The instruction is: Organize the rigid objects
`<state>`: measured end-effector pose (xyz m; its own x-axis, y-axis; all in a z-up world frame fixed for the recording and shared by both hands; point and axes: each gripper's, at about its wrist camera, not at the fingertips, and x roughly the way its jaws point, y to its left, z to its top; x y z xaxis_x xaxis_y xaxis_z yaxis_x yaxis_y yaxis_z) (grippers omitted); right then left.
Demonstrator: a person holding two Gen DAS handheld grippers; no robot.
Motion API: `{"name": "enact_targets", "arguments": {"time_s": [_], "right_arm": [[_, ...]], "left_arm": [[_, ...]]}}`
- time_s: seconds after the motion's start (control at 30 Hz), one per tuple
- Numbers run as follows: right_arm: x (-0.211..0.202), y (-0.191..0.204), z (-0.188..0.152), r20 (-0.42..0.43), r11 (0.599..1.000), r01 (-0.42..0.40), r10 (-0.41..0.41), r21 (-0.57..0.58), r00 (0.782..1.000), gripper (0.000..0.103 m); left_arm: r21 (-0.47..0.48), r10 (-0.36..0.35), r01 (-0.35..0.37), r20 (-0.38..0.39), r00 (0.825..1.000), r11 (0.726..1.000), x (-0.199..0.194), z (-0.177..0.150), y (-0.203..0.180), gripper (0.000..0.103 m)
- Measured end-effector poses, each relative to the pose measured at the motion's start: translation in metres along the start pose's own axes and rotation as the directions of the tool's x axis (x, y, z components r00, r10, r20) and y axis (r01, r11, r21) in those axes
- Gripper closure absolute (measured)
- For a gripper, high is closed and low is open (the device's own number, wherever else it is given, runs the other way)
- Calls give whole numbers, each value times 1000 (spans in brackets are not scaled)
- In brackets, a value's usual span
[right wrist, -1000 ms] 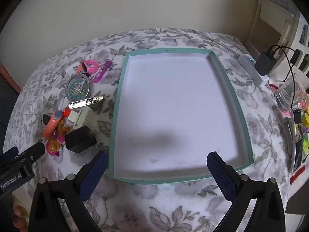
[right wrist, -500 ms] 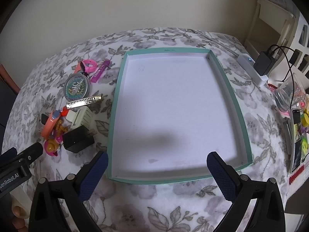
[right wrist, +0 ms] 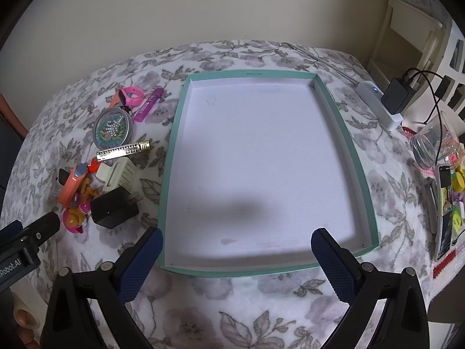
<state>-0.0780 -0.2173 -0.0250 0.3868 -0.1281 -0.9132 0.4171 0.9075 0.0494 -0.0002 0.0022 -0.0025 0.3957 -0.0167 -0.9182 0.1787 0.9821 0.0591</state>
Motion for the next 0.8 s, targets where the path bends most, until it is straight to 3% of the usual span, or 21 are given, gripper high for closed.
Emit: {"name": "enact_targets", "arguments": {"time_s": [0.53,0.63,0.8], "right_arm": [[0,10,2,10,999,18,-18,-43,1000,0],[-4,16,7,30,997,16,-14,-72,999,0],[-23,28,27,110,993,9,4,-117,994,0]], "left_arm": [[-44,-10,11,3,1000,999,1,5,12,0],[-51,26,-25,13,1000,998,1,12,14,0],[-115,31,-27,38,999,993,-5,31,28,0]]}}
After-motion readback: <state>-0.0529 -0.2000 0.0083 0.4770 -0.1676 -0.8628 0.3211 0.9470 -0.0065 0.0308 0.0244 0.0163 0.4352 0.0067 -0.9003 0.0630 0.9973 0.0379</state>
